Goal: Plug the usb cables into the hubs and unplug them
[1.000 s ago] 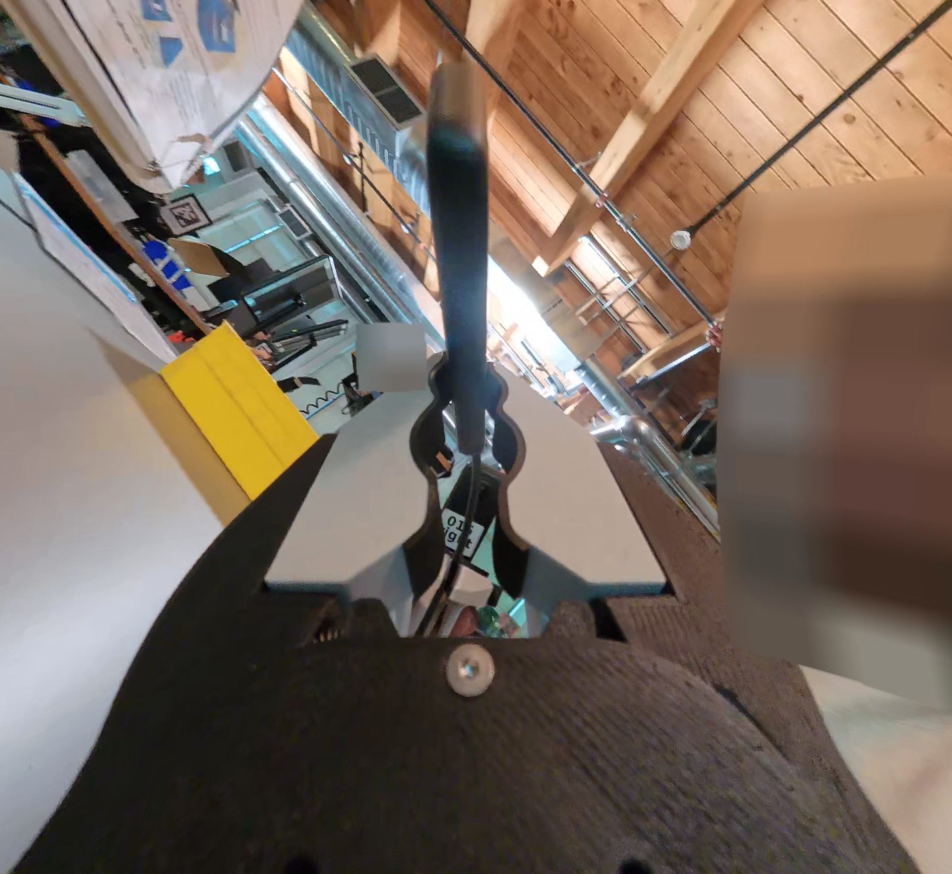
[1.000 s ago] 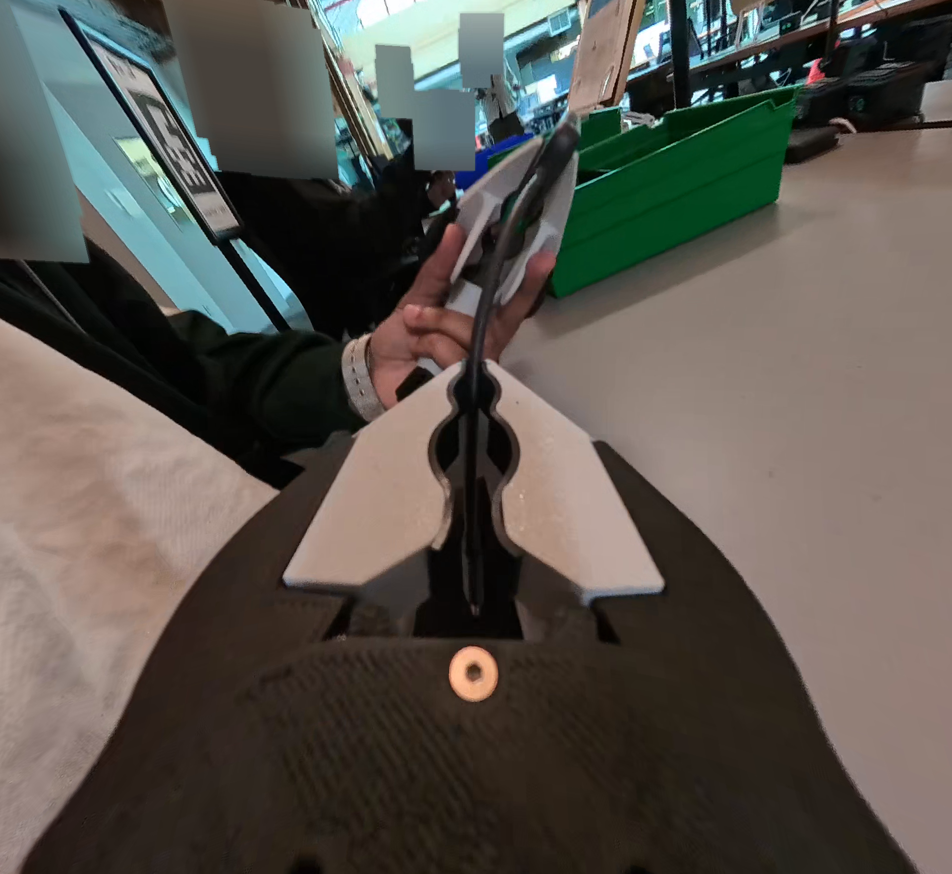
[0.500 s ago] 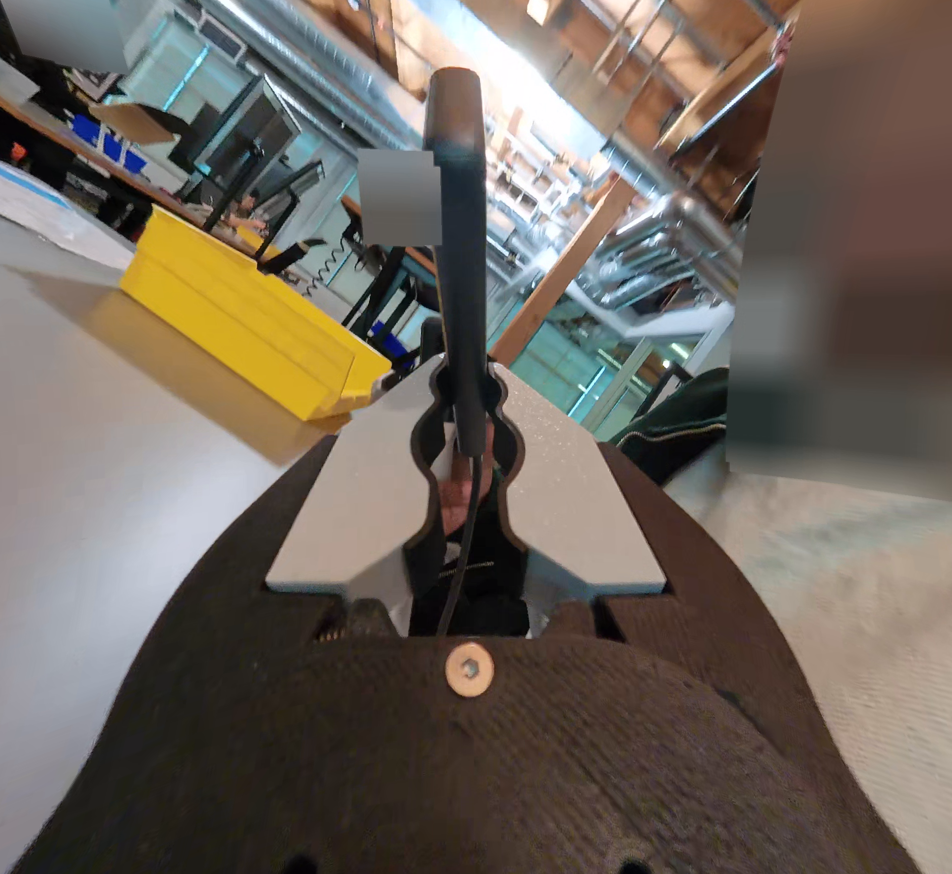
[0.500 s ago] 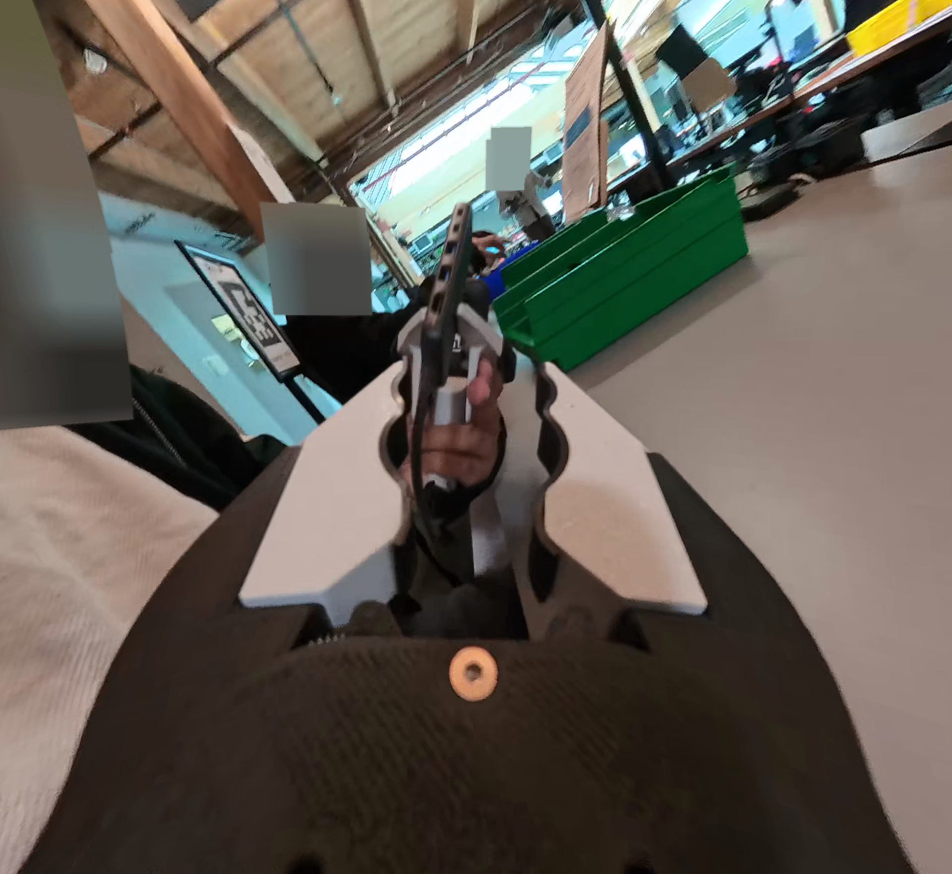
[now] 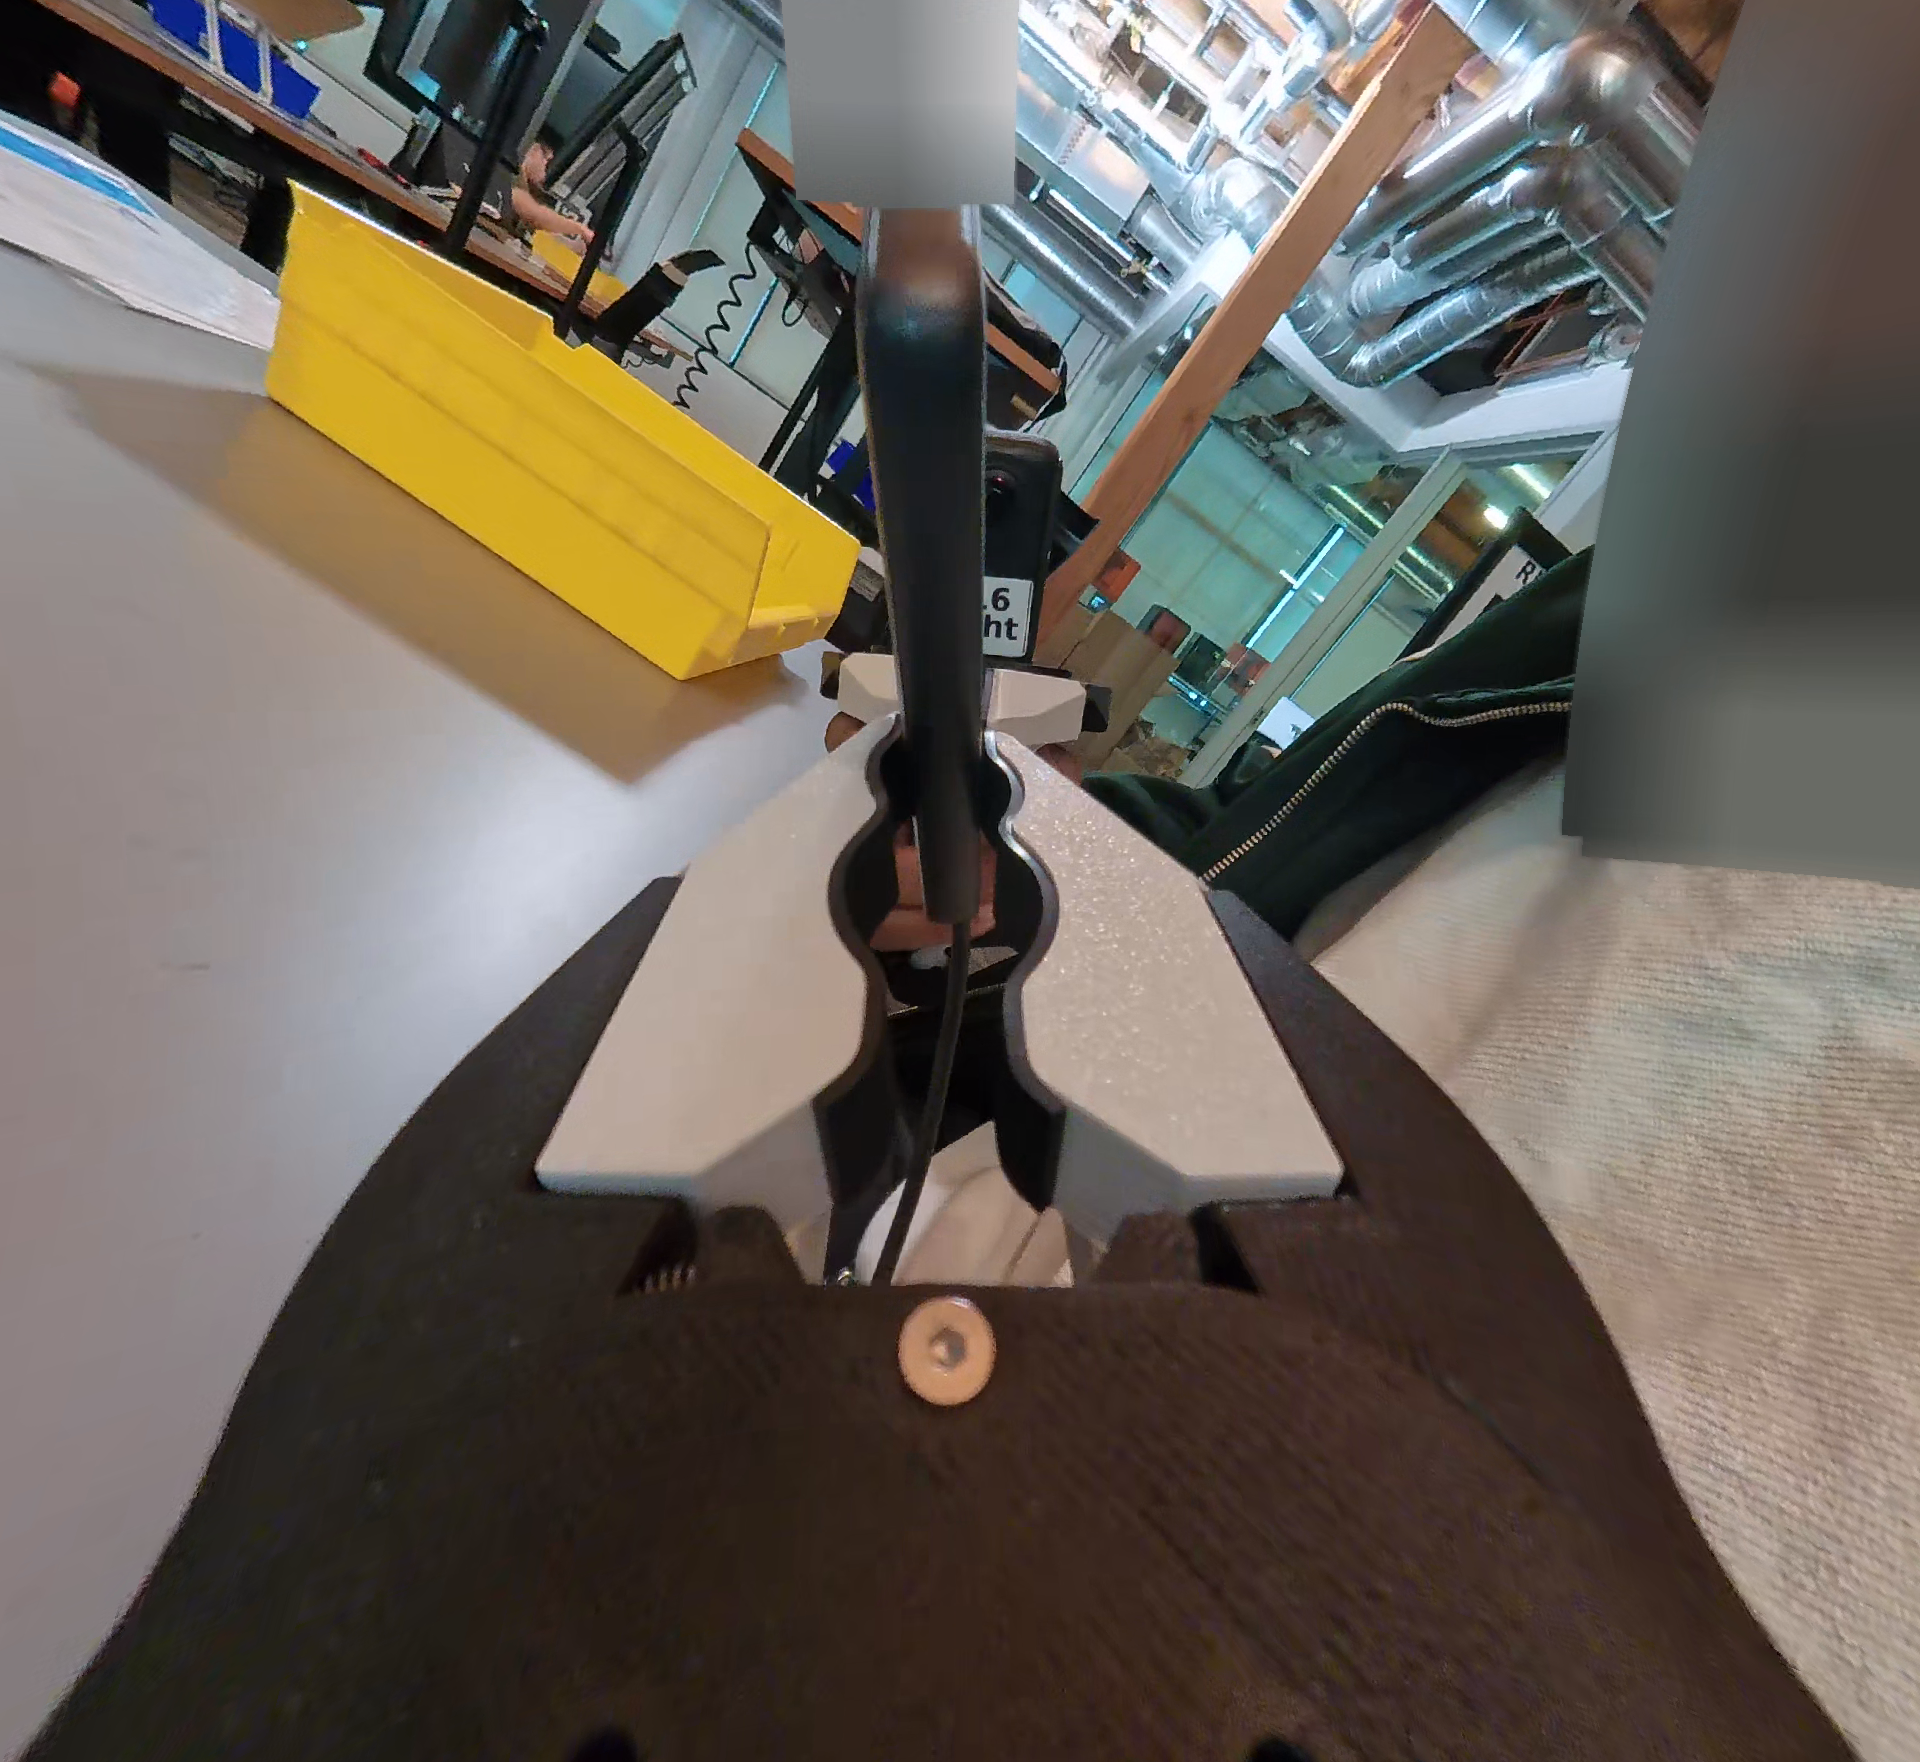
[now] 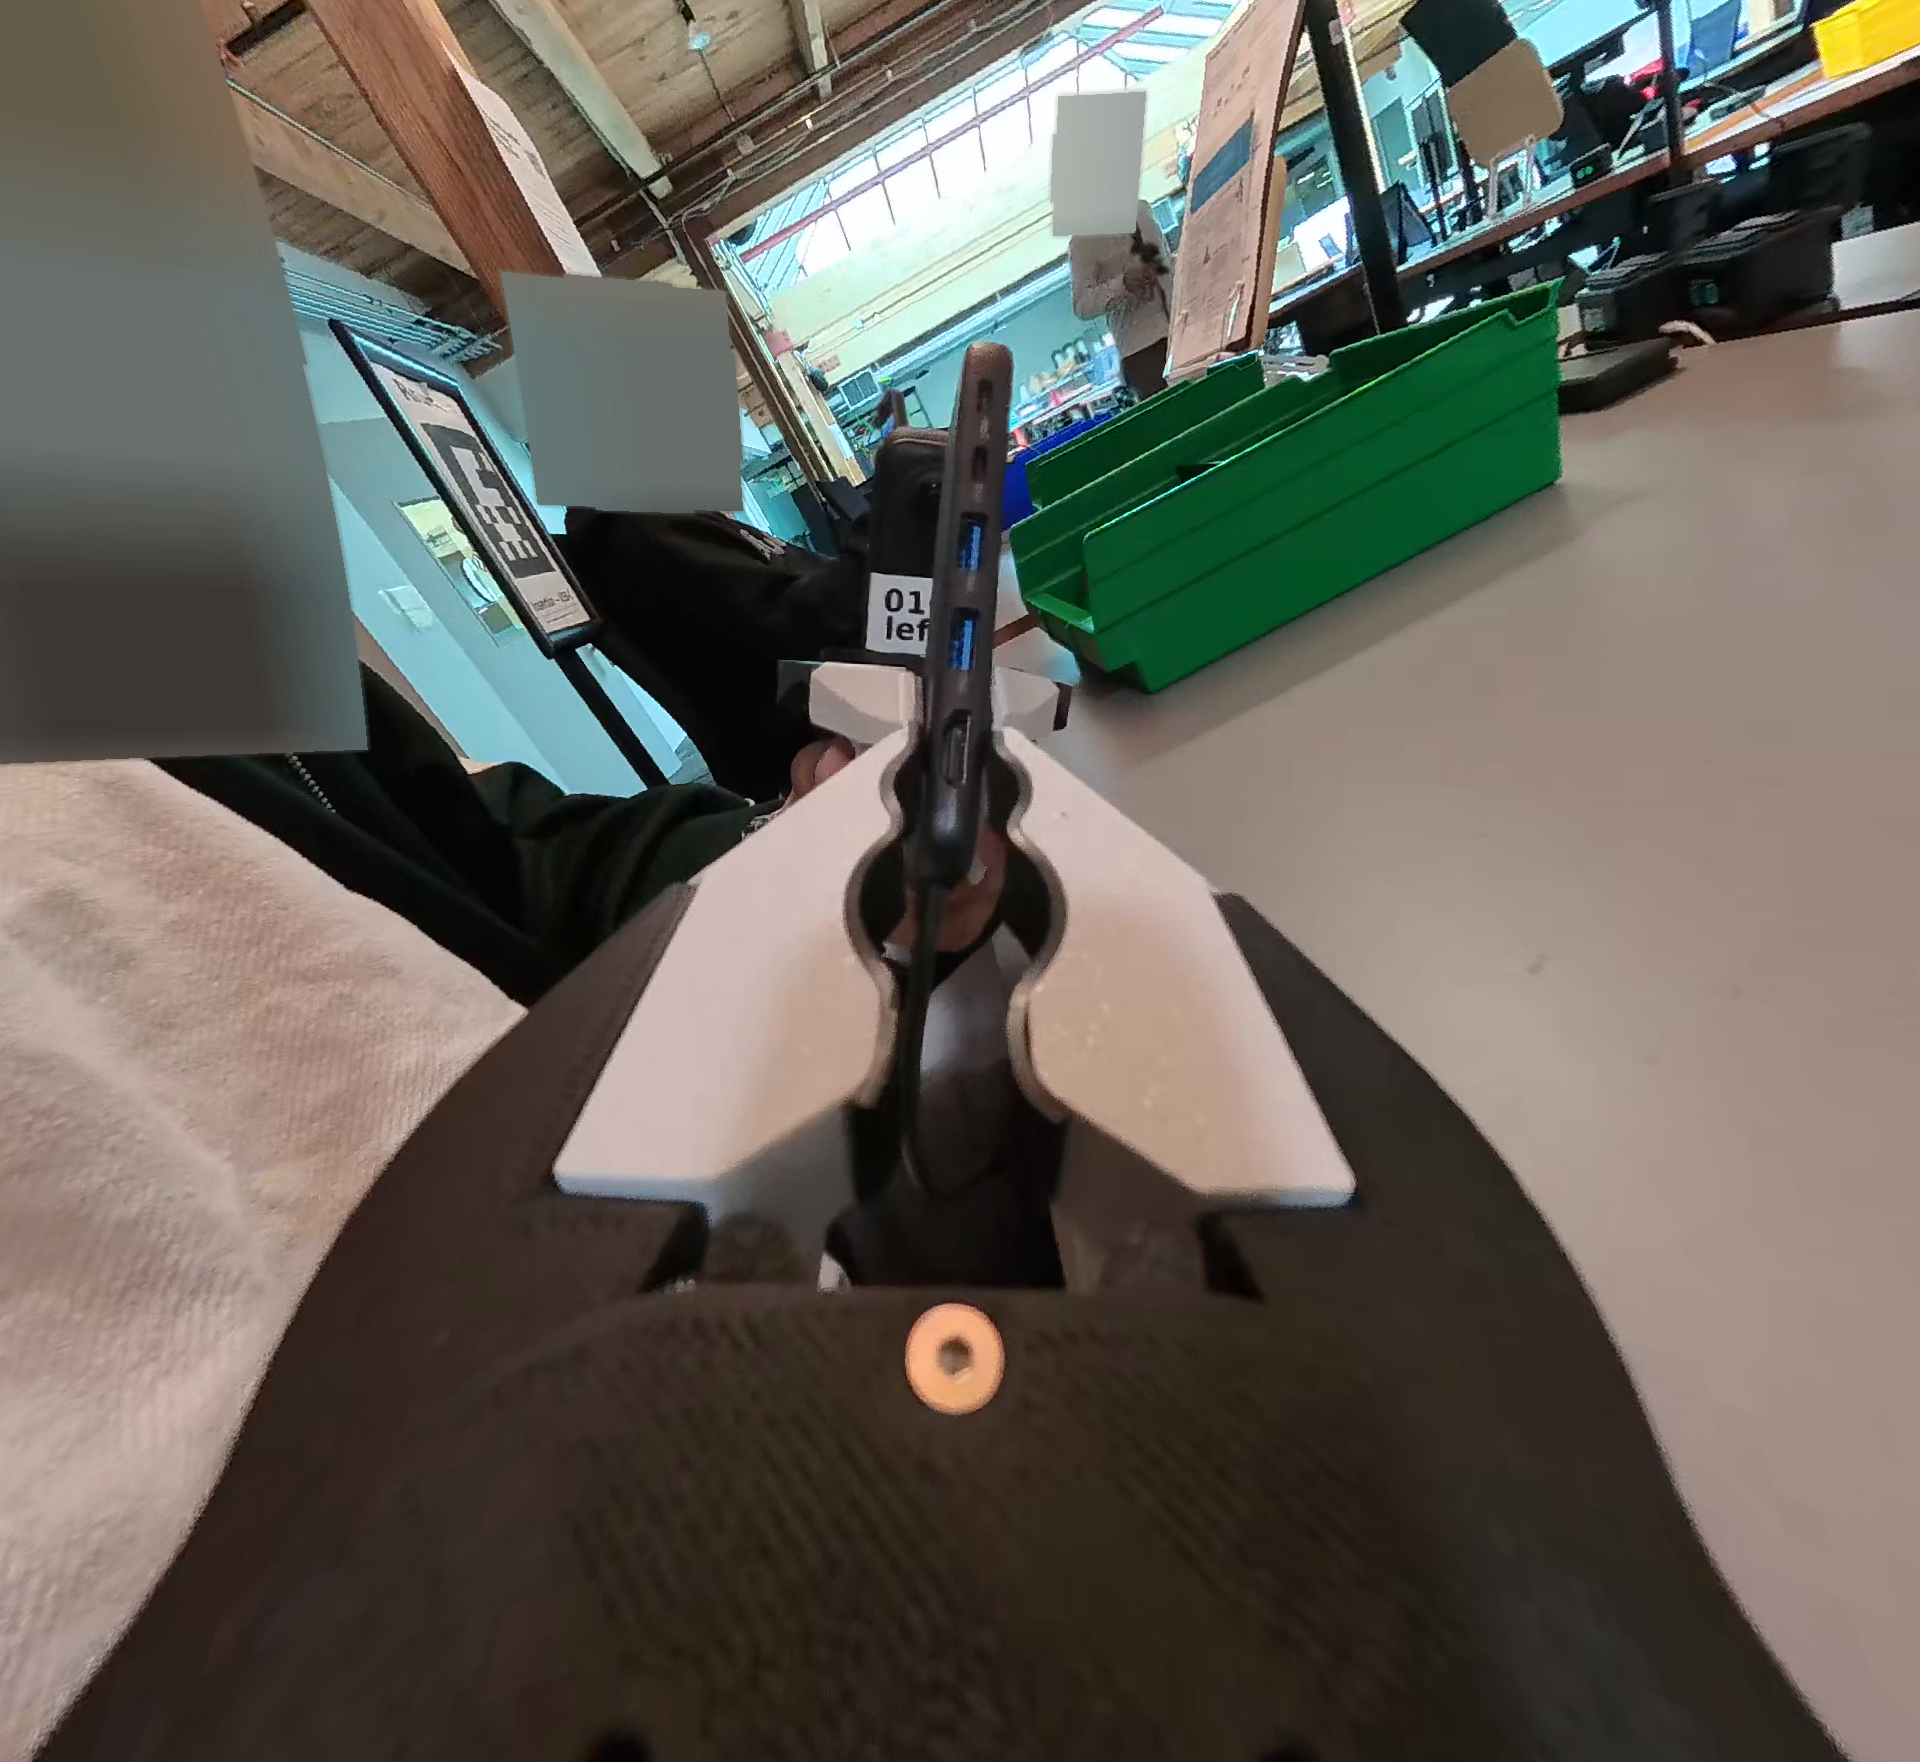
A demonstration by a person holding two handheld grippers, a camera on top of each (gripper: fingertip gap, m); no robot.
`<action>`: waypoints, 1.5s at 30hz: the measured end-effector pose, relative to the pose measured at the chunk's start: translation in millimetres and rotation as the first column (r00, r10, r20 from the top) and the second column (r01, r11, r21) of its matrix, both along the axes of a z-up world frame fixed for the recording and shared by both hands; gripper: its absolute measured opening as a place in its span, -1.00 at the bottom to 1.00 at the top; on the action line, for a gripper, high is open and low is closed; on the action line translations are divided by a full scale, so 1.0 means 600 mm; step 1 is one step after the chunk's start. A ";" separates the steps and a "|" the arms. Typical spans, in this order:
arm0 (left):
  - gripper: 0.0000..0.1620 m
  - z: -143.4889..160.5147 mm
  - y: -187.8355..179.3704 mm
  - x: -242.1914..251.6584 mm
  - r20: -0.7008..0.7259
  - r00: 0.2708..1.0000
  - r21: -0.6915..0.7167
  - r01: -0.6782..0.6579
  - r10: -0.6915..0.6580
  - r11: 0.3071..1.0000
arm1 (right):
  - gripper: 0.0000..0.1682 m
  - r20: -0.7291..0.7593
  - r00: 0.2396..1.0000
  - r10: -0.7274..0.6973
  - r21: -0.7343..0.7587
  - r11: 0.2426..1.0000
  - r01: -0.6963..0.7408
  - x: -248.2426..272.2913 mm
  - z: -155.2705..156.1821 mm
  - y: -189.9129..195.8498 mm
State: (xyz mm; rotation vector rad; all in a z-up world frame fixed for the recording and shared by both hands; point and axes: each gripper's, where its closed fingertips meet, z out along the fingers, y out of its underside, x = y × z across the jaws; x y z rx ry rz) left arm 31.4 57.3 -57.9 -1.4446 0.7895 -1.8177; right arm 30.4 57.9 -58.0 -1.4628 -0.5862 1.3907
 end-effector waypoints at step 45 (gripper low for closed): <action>-0.90 0.014 0.042 -0.029 0.226 0.973 -0.340 0.032 0.049 0.940 | -0.83 0.071 0.997 -0.027 0.058 0.998 0.023 0.001 -0.012 0.004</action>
